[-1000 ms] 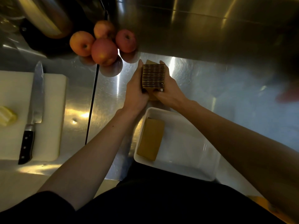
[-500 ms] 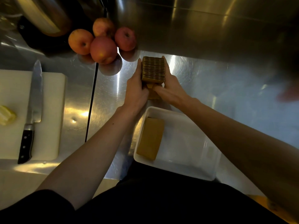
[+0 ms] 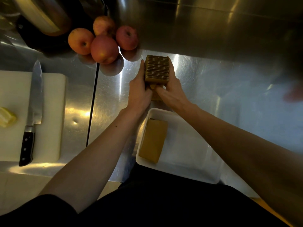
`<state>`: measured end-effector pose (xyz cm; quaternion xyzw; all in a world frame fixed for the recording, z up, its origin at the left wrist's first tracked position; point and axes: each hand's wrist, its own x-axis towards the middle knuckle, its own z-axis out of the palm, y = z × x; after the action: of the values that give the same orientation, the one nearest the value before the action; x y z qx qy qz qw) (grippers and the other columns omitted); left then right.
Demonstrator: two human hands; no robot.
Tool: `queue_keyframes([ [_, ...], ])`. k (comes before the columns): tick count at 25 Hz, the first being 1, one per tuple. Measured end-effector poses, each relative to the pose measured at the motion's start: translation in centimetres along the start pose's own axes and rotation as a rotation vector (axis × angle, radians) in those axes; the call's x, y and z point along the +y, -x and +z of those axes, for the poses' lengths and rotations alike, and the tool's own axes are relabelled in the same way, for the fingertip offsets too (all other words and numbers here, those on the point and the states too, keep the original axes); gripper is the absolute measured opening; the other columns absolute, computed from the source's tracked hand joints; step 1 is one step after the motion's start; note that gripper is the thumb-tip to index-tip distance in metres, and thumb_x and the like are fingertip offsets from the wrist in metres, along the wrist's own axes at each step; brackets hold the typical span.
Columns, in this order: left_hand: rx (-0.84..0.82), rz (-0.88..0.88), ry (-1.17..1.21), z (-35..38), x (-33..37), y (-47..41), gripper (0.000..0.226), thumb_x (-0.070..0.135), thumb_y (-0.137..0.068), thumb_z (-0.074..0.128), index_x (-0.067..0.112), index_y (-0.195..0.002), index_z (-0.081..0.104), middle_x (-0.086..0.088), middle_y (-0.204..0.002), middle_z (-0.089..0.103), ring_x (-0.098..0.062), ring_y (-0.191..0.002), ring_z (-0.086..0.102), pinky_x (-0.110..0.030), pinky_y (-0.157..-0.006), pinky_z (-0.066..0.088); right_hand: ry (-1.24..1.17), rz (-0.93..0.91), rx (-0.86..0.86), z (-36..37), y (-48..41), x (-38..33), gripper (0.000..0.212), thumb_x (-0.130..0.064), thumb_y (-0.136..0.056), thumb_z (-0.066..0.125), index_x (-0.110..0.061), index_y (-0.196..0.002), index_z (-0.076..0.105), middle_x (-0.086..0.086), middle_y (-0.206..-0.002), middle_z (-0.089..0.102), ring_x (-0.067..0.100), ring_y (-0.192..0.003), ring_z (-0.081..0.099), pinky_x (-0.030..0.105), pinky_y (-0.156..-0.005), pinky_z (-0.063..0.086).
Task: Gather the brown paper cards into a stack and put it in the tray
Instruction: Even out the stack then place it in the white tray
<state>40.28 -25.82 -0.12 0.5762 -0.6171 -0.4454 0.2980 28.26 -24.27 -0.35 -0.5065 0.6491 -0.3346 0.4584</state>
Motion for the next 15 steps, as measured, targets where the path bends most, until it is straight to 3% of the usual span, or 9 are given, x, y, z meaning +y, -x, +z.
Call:
queue_keyframes([
  [5,0.024,0.009,-0.002,0.33,-0.11,-0.33,0.056,0.003,-0.088,0.043,0.001,-0.144,0.037,-0.011,-0.114,0.067,-0.011,-0.102,0.060,-0.020,-0.095,0.045,0.019,-0.002,-0.079,-0.66,-0.25,0.10,0.068,-0.020,-0.095,0.055,-0.014,-0.151,0.016,-0.009,-0.117,0.057,-0.004,-0.096,0.058,0.012,-0.091,0.044],
  [12,0.012,0.035,-0.043,0.00,-0.27,-0.47,0.060,0.012,-0.083,0.039,-0.005,-0.140,0.039,-0.007,-0.099,0.065,-0.012,-0.092,0.059,-0.002,-0.080,0.038,0.056,-0.010,-0.111,-0.77,-0.37,-0.03,0.065,-0.019,-0.096,0.053,-0.015,-0.150,0.017,-0.012,-0.112,0.056,-0.010,-0.091,0.056,0.001,-0.083,0.041],
  [15,0.000,0.034,-0.083,-0.40,0.23,-0.57,0.054,0.004,-0.084,0.043,-0.005,-0.138,0.042,-0.001,-0.092,0.060,-0.010,-0.086,0.055,0.003,-0.074,0.036,0.068,-0.002,-0.122,-0.91,-0.45,-0.36,0.068,-0.019,-0.096,0.053,-0.015,-0.151,0.014,-0.009,-0.114,0.057,-0.004,-0.092,0.057,0.006,-0.086,0.043],
])
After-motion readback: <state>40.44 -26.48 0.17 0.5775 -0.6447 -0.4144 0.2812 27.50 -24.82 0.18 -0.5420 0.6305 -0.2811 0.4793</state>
